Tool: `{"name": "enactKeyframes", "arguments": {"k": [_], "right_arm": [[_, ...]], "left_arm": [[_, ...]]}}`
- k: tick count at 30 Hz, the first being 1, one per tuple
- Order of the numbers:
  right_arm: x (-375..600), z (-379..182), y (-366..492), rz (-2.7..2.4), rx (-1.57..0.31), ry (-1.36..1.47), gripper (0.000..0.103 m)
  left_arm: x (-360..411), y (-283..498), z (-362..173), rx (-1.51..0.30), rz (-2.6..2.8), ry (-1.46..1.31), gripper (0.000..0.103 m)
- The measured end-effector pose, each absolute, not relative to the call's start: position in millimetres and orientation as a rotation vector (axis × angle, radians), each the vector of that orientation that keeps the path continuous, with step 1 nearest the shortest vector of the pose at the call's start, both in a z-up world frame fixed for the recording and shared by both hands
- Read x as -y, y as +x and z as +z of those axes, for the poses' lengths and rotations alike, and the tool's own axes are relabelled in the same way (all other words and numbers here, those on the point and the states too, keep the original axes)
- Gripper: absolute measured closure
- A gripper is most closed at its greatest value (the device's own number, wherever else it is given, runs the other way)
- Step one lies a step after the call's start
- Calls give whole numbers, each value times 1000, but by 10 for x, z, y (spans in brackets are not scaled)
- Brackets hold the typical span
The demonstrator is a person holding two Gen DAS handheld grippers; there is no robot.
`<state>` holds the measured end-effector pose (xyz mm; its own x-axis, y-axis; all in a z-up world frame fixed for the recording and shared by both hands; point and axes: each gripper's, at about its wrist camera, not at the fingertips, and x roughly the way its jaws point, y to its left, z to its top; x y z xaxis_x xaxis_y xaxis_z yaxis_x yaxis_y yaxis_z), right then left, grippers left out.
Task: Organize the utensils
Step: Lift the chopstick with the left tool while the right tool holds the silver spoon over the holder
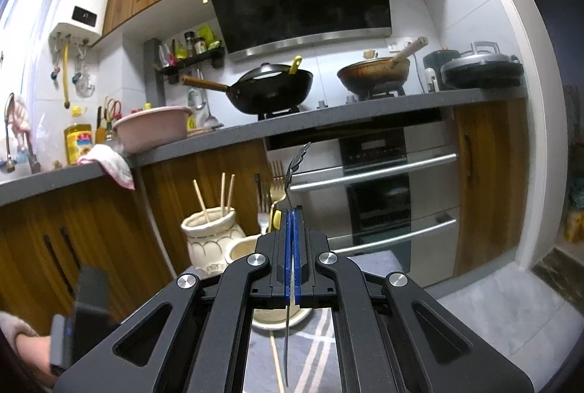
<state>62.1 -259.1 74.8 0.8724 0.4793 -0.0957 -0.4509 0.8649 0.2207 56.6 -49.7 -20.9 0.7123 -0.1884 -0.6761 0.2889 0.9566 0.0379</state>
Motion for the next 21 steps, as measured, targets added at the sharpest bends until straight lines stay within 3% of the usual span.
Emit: {"name": "enactKeyframes", "arguments": {"k": [12, 21], "right_arm": [[2320, 800, 697, 477, -108, 178, 101], [2167, 1070, 978, 458, -75, 180, 101]], "left_arm": [[17, 368, 342, -373, -312, 83, 98], [-248, 695, 849, -203, -303, 29, 98]]}}
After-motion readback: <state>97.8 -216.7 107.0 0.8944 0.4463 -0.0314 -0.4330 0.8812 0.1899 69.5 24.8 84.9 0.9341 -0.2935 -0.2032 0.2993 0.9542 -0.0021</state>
